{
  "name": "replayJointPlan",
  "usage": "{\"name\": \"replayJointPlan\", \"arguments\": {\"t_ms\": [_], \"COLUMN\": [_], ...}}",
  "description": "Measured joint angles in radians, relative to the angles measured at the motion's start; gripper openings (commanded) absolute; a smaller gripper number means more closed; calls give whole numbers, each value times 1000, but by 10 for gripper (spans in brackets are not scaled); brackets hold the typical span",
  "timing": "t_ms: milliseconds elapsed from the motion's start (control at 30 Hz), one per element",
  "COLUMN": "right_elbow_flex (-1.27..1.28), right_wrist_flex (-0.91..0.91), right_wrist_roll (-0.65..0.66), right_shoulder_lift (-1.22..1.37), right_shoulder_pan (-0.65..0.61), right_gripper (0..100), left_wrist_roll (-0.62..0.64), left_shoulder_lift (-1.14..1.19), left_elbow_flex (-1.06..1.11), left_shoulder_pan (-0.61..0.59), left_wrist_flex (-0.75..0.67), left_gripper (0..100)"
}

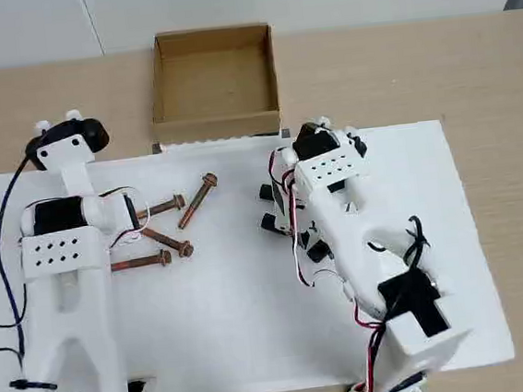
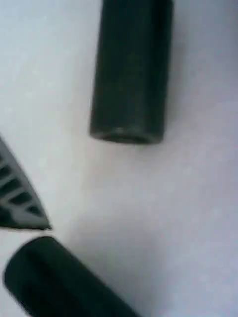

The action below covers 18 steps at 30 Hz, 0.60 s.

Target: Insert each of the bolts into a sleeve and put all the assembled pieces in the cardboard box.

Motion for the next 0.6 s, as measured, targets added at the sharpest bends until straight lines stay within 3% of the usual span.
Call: {"name": "replayJointPlan", "arguments": {"t_ms": [600], "right_elbow_flex": [-8], "right_wrist_flex": [-52], "right_wrist_roll": [0], "right_shoulder_lift": [114], "right_shoulder_pan": [5], "right_gripper": [142], "left_wrist_roll": [0], "left_shoulder_lift": [0], "left_elbow_flex": [0], "left_shoulder_pan": [0], "left_wrist_flex": [0], "left_gripper": [7]}}
